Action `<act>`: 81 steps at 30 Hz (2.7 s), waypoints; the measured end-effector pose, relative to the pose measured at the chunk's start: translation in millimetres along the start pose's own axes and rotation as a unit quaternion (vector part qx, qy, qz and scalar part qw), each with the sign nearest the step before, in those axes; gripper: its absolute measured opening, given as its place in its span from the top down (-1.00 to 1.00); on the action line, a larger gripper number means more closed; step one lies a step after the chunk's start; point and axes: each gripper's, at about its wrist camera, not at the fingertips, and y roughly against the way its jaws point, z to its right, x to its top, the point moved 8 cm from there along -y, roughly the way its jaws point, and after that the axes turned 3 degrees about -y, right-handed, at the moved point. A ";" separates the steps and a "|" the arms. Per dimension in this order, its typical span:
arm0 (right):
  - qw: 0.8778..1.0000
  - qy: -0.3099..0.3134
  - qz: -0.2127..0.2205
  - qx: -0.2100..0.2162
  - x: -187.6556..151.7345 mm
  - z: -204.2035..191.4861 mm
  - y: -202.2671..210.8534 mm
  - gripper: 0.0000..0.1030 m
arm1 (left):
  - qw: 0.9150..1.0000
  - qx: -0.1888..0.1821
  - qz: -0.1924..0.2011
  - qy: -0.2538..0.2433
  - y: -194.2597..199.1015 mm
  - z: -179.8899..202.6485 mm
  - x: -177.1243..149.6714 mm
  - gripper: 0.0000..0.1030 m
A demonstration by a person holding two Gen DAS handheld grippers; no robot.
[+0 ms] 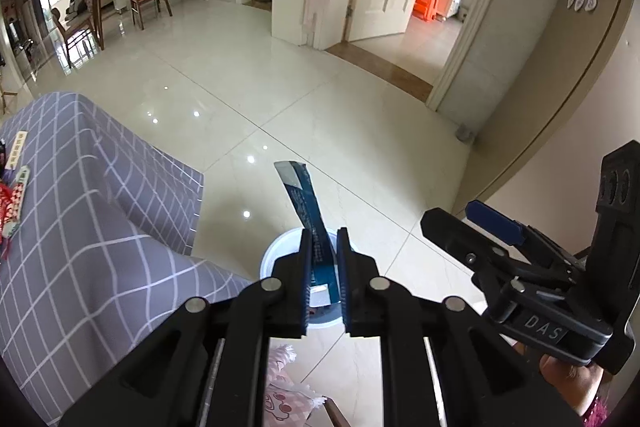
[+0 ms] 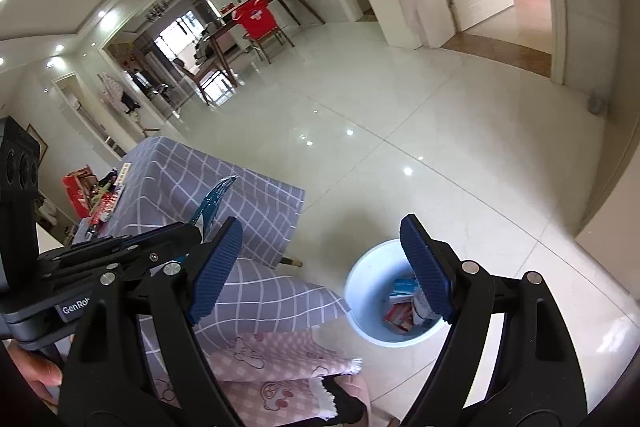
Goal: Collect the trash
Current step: 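Move both items over the blue basin and open both tools to drop them, then return to the table and grasp the black snack wrapper with the left tool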
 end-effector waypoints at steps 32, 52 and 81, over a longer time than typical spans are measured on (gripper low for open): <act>0.999 -0.010 0.040 -0.006 4.7 -10.8 24.4 -0.55 | 0.998 0.056 0.021 0.036 25.3 -38.3 -0.7 -0.58; 0.980 0.164 -0.032 0.104 -36.5 -242.4 -40.6 -0.55 | 0.963 0.169 0.093 0.189 152.8 -254.3 -70.8 -0.57; 0.966 0.229 -0.108 0.059 -45.6 -327.1 -155.3 -0.37 | 0.955 0.188 0.093 0.210 156.8 -329.9 -108.7 0.76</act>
